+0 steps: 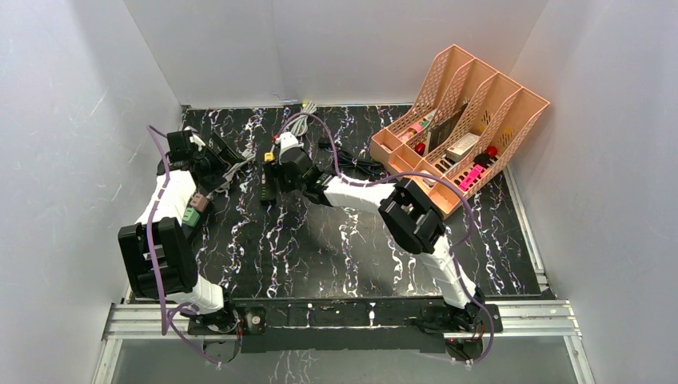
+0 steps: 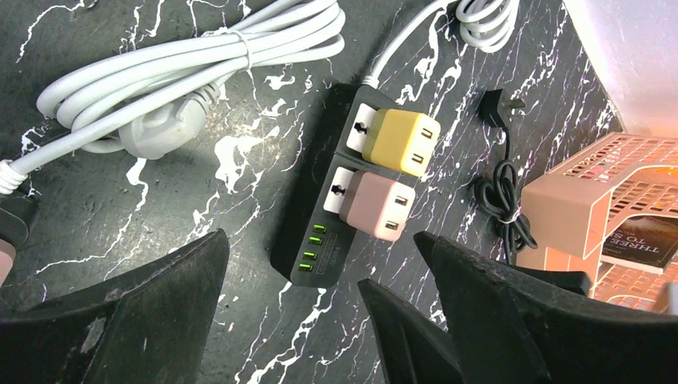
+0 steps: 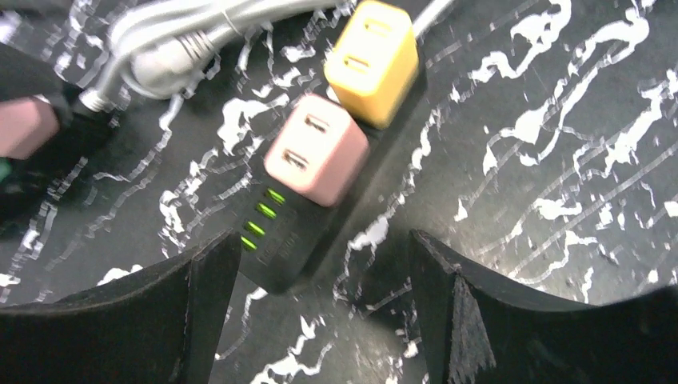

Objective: Pull the plug off the socket

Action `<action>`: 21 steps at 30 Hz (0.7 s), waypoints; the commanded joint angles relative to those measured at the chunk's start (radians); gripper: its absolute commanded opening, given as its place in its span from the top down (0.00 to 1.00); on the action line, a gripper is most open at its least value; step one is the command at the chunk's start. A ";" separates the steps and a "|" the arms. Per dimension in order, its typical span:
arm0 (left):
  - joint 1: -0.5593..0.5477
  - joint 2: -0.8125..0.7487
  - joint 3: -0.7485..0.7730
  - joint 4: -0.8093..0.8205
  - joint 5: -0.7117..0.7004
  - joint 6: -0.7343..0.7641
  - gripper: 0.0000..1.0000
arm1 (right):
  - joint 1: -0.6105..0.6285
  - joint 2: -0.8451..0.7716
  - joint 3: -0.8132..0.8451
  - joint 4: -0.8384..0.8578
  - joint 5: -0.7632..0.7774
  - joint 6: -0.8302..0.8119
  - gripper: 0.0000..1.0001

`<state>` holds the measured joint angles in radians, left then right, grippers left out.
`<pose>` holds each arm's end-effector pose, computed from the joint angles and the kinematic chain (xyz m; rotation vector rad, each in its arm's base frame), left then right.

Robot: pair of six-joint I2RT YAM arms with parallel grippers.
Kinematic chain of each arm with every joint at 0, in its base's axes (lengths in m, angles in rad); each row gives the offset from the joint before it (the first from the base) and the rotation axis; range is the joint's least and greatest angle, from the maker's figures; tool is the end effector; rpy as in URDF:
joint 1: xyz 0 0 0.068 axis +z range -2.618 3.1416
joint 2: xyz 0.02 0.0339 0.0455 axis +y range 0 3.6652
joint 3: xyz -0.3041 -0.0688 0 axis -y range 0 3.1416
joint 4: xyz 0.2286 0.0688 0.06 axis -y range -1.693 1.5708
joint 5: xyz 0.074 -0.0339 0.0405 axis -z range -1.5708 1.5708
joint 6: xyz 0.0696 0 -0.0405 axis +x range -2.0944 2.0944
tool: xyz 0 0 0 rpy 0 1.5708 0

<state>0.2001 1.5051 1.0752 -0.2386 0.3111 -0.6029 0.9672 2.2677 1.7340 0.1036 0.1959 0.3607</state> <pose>0.3403 0.0473 0.2893 -0.7237 2.1429 -0.5651 0.3357 0.4631 0.2227 -0.4887 1.9943 0.6514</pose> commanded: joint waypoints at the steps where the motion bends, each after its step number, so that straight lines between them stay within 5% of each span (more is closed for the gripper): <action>1: -0.002 -0.017 -0.007 0.006 -0.002 -0.003 0.02 | -0.016 0.000 0.101 0.096 -0.025 0.014 0.17; 21: -0.002 -0.003 -0.018 0.018 0.007 -0.002 0.02 | -0.044 0.225 0.412 -0.114 -0.105 0.027 0.26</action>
<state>0.2001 1.5059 1.0702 -0.2314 0.3023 -0.6033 0.9222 2.4676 2.0636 0.0109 0.1009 0.3862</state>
